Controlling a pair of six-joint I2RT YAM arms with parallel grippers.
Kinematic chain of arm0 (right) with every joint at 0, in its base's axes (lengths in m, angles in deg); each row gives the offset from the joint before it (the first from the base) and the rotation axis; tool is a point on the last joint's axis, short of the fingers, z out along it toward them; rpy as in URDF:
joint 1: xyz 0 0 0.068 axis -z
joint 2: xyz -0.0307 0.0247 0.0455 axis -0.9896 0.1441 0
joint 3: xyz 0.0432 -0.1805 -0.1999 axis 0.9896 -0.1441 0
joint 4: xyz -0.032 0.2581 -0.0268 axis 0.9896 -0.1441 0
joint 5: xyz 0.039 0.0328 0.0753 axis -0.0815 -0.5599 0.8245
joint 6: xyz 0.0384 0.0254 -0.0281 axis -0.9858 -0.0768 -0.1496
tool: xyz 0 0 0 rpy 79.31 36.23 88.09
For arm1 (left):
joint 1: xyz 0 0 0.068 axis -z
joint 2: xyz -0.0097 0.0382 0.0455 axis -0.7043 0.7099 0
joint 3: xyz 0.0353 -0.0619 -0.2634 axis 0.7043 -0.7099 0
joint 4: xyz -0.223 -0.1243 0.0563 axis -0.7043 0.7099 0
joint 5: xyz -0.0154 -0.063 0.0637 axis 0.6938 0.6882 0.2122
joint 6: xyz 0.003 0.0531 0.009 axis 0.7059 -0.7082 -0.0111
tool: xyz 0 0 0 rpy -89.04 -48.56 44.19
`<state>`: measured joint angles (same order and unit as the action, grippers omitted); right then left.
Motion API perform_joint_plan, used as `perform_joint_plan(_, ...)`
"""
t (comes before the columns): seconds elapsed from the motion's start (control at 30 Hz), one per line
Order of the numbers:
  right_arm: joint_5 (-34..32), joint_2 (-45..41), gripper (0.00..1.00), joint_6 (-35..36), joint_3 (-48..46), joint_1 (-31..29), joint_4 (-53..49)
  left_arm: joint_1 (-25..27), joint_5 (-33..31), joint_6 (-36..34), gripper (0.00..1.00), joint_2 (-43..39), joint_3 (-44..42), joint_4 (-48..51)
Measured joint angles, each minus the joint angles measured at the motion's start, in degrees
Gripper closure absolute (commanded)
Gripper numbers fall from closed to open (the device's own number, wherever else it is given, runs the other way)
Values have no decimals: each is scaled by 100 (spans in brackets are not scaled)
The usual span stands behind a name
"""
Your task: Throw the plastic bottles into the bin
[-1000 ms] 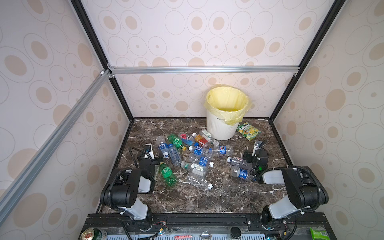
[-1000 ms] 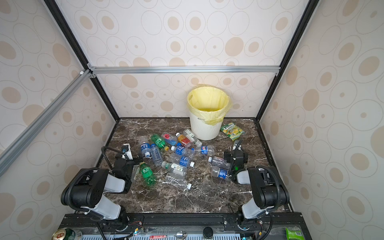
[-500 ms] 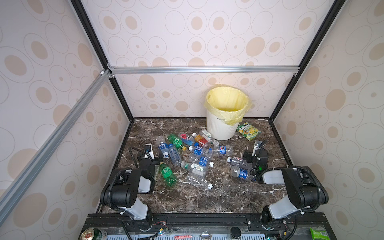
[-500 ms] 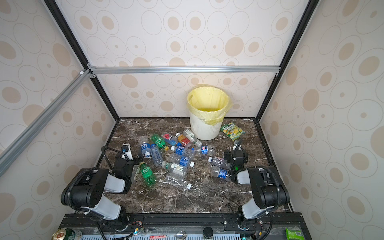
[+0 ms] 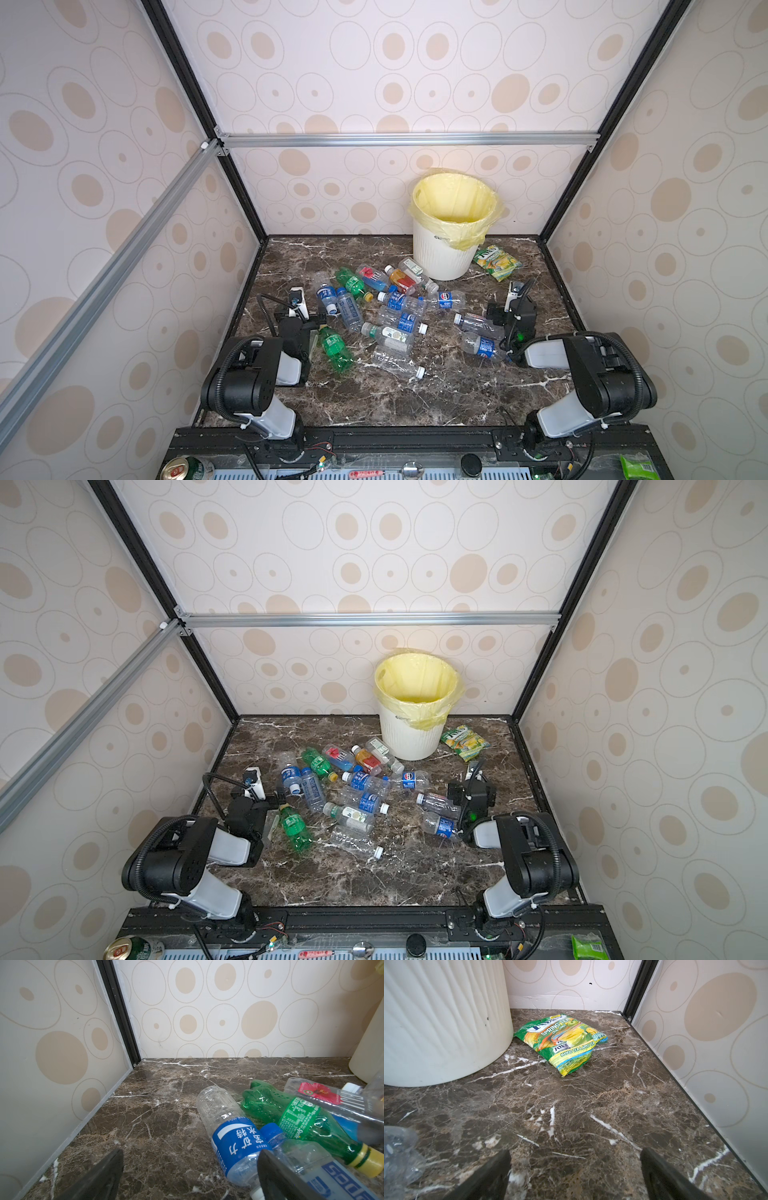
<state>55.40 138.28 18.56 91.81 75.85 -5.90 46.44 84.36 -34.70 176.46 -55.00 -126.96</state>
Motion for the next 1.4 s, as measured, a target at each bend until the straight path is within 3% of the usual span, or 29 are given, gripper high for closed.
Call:
perform_joint_plan(0.67, 0, 0, 0, -2, 0, 0, -2, 28, -601, 52, 1, -192, 35, 280)
perform_joint_plan(1.13, 26, -13, 0, 17, 0, 0, 0, 175, -929, 402, 1, -2341, 636, 2417)
perform_joint_plan(1.23, 175, -444, 0, 70, 105, 0, -699, 332, -927, 450, 1, -2739, 715, 2817)
perform_joint_plan(1.4, 118, -1362, 0, 31, 1423, 0, -2763, 730, -898, 636, 1, -3056, 960, 3342)
